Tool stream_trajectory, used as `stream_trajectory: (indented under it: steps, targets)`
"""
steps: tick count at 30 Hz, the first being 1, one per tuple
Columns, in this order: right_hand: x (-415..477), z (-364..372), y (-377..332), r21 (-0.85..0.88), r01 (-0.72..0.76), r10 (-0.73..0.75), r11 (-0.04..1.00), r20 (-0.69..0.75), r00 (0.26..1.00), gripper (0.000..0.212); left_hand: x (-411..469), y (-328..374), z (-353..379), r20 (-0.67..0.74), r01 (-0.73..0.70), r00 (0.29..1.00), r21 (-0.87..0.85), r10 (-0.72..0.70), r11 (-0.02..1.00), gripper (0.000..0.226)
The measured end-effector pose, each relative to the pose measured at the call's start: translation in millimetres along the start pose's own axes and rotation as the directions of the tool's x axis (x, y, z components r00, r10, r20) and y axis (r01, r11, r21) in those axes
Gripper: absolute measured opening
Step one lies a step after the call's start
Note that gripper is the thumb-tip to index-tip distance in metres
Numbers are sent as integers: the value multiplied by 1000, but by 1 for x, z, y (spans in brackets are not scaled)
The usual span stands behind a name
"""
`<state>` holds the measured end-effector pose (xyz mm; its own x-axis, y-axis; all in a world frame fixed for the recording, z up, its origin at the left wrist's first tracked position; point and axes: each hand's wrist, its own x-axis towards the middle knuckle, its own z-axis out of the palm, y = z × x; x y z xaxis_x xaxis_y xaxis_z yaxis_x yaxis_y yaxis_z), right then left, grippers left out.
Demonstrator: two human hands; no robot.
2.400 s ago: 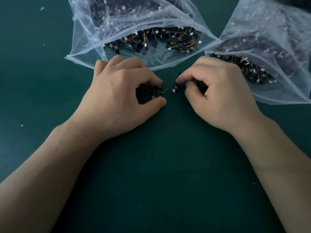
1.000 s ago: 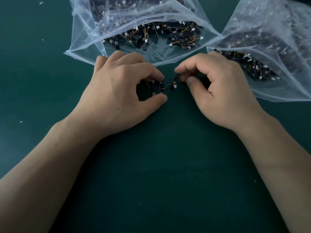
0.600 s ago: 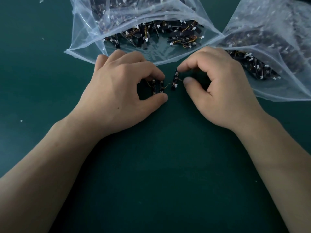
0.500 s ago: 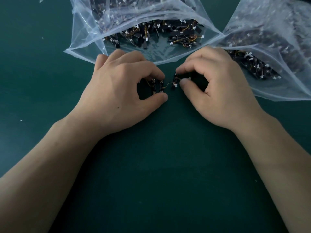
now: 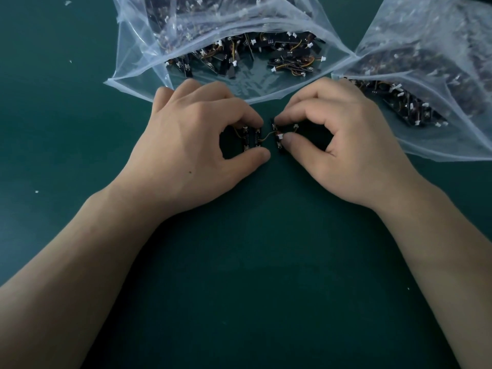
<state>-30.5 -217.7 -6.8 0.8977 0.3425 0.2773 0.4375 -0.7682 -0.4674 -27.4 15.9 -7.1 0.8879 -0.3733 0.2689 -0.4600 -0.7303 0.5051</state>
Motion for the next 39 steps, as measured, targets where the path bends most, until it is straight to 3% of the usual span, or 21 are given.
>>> stream_trajectory:
  steps: [9,26,30,34,39]
  targets:
    - [0,0,0,4,-2,2,1000,7,1000,20,0,0,3,-29,-7,1000,22,8,1000,45]
    - [-1,-2,0,29,15,-16,999,43,999,43,0,2,3,-25,-8,1000,51,9,999,49]
    - [-1,-2,-1,72,28,-28,997,-6,1000,40,2,7,1,-152,-12,988,3,13,1000,37]
    - [-1,-2,-1,73,39,-35,997,-57,998,34,2,6,-3,-331,143,936,58,-116,988,33]
    - [-2,-2,-1,75,47,-41,996,-79,996,31,4,2,-2,-114,320,947,234,-301,918,58]
